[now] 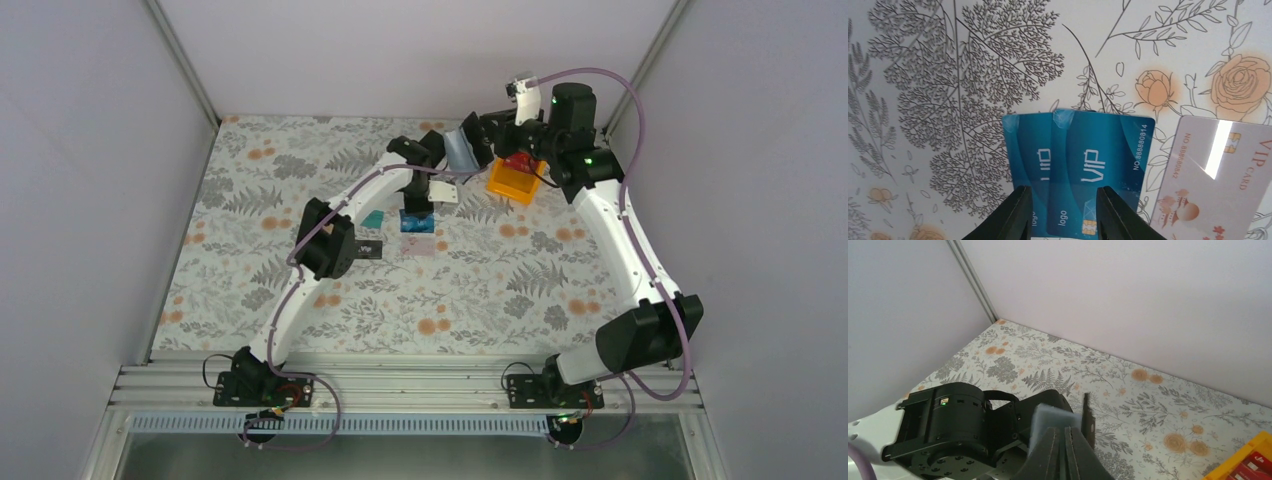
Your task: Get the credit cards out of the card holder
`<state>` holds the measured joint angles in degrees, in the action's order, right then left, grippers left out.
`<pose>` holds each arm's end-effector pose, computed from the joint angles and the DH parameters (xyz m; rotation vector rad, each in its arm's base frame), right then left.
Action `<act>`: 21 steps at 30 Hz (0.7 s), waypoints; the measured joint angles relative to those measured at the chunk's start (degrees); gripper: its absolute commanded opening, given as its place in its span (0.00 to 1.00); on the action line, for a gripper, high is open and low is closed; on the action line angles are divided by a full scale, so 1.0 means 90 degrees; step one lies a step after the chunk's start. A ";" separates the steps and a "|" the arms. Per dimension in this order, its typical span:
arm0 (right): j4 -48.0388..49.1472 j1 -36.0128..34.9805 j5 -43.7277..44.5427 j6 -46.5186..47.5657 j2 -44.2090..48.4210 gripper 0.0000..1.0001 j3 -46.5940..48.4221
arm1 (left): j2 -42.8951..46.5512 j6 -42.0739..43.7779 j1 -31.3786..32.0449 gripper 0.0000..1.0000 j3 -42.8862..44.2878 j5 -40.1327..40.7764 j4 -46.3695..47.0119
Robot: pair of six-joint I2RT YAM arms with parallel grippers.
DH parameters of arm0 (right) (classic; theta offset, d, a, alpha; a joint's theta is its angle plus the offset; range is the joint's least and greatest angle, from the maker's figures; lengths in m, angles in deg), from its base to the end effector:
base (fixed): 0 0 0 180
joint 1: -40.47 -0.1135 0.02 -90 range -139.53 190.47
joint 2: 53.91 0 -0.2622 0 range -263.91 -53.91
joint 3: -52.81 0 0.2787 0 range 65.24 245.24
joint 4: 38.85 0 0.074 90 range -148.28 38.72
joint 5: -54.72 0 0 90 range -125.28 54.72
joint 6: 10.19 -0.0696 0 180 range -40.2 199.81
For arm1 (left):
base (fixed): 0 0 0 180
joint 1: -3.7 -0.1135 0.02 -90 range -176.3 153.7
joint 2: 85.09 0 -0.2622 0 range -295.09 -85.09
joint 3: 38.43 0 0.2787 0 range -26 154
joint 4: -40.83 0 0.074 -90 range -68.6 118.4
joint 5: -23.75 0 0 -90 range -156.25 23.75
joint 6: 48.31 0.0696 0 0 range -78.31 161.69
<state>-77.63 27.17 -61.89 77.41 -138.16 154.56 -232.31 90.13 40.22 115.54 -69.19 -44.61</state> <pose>0.3689 0.1192 0.4087 -0.4933 1.8893 0.6316 0.4362 -0.3274 0.1475 1.9908 2.1630 -0.0448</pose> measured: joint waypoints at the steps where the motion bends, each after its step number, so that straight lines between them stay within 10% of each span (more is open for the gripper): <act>1: 0.0000 0.0000 0.0002 0.0012 0.0000 0.04 0.0000 | 0.0002 -0.0002 0.0000 0.36 0.0015 0.0000 0.0034; 21: -0.0017 0.0056 0.0869 -0.0408 -0.0136 0.04 0.0034 | 0.1081 0.0068 -0.0340 0.55 0.0015 -0.0500 0.0350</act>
<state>-77.79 27.67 -54.07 73.74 -139.38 154.87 -222.59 90.74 37.16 115.67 -73.69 -41.46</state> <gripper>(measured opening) 0.042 0.536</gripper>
